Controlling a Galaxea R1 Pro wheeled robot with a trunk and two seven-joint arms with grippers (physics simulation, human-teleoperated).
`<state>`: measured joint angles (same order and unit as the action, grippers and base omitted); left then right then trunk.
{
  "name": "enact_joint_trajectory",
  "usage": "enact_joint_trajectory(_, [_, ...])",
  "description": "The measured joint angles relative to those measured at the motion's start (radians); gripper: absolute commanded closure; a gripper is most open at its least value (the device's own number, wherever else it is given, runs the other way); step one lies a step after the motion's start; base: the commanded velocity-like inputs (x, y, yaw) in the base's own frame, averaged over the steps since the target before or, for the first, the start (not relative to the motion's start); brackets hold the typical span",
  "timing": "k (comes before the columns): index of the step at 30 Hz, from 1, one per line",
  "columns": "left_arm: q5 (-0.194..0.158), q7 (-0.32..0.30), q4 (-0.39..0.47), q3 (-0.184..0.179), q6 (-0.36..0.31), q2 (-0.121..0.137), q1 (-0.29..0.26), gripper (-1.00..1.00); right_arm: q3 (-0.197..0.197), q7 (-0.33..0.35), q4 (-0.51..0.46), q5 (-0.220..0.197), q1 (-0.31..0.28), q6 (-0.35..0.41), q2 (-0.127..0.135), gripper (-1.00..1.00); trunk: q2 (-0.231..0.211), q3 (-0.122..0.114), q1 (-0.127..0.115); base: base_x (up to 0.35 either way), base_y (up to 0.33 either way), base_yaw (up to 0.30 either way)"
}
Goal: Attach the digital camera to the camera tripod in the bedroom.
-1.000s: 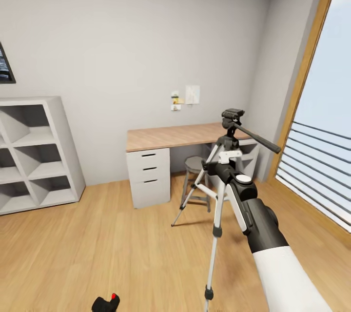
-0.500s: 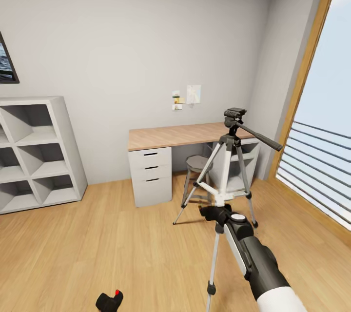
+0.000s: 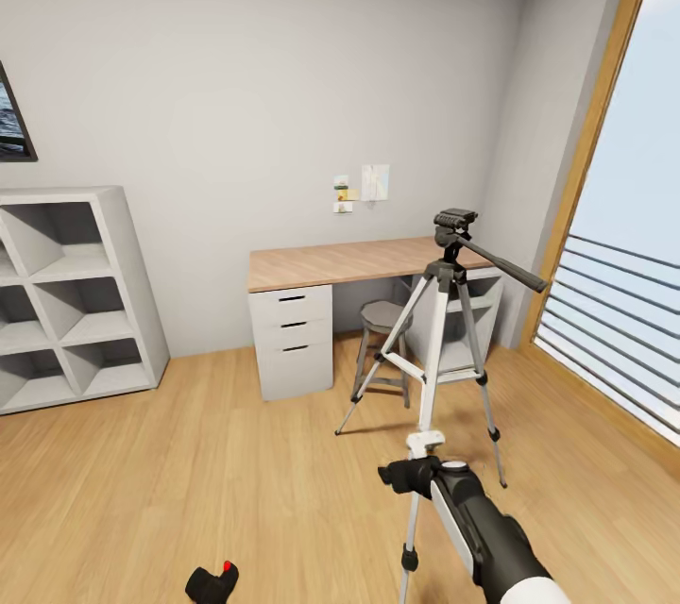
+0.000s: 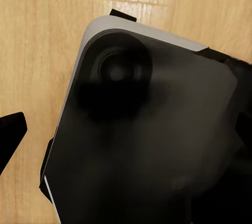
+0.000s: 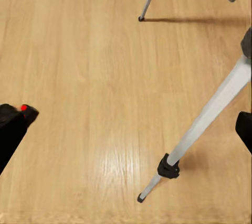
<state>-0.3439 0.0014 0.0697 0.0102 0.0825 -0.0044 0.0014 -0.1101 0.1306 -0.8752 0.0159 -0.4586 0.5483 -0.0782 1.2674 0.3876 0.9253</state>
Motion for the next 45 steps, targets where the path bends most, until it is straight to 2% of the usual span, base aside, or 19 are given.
enact_joint_trajectory(11, [0.000,0.000,0.000,0.000,0.000,0.000,0.000,-1.00,0.001,0.005,0.118,-0.001,0.000,0.011,0.000,-1.00,0.000,0.000,0.000,0.000,0.000,0.000])
enact_joint_trajectory(12, [0.000,0.000,0.000,0.000,-0.001,0.000,0.000,-1.00,0.004,0.001,0.236,0.000,0.000,-0.006,0.014,-1.00,0.000,0.000,0.000,0.000,0.000,0.000])
enact_joint_trajectory(13, [0.000,0.000,0.000,0.000,-0.001,0.000,0.000,-1.00,0.007,0.000,0.430,0.001,0.001,-0.013,0.019,-1.00,0.000,0.000,0.000,0.000,0.000,0.000])
enact_joint_trajectory(14, [0.000,0.000,0.000,0.000,-0.001,0.001,0.000,-1.00,0.008,-0.001,0.520,0.003,0.001,-0.036,0.030,-1.00,0.000,0.000,0.000,0.000,0.000,0.000])
enact_joint_trajectory(16, [0.000,0.000,0.000,0.000,-0.001,0.001,0.000,-1.00,0.010,-0.002,0.620,0.003,0.001,-0.099,0.051,-1.00,0.000,0.000,0.000,0.000,0.000,0.000])
enact_joint_trajectory(17, [-0.001,0.000,0.000,0.000,-0.001,0.001,0.000,-1.00,0.010,-0.001,0.705,0.002,0.000,-0.176,0.074,-1.00,0.000,0.000,0.000,0.000,0.000,0.000])
enact_joint_trajectory(19, [-0.001,0.000,0.000,0.000,-0.001,0.001,0.000,-1.00,0.011,0.002,0.783,0.000,-0.004,-0.258,0.101,-1.00,0.000,0.000,0.000,0.000,0.000,0.000])
enact_joint_trajectory(20, [-0.001,0.000,0.000,0.000,-0.001,0.001,0.000,-1.00,0.010,0.004,0.827,0.000,-0.006,-0.321,0.126,-1.00,0.000,0.000,0.000,0.000,0.000,0.000])
enact_joint_trajectory(22, [-0.001,0.000,0.000,0.000,-0.001,0.001,0.000,-1.00,0.010,0.005,0.857,-0.002,-0.003,-0.370,0.150,-1.00,0.000,0.000,0.000,0.000,0.000,0.000])
enact_joint_trajectory(23, [-0.001,0.000,-0.001,0.000,-0.002,0.001,0.000,-1.00,0.009,0.005,0.881,-0.003,0.024,-0.425,0.175,-1.00,0.000,0.000,0.000,0.000,0.000,0.000])
enact_joint_trajectory(25, [-0.001,0.000,-0.001,0.000,-0.002,0.001,0.000,-1.00,0.010,0.006,0.890,-0.004,0.059,-0.461,0.187,-1.00,0.000,0.000,0.000,0.000,0.000,0.000])
enact_joint_trajectory(29, [-0.001,0.000,-0.001,0.000,-0.002,0.001,0.000,-1.00,0.009,0.006,0.903,-0.004,0.169,-0.548,0.206,-1.00,0.000,0.000,0.000,0.000,0.000,0.000])
enact_joint_trajectory(35, [-0.001,0.000,-0.001,0.001,-0.002,0.001,0.000,-1.00,0.009,0.005,0.905,-0.003,0.224,-0.589,0.212,-1.00,0.000,0.000,0.000,0.000,0.000,0.000])
enact_joint_trajectory(45, [-0.002,0.000,-0.001,0.002,-0.002,0.001,0.000,-1.00,0.010,0.005,0.906,-0.002,0.242,-0.604,0.217,-1.00,0.000,0.000,0.000,0.000,0.000,0.000])
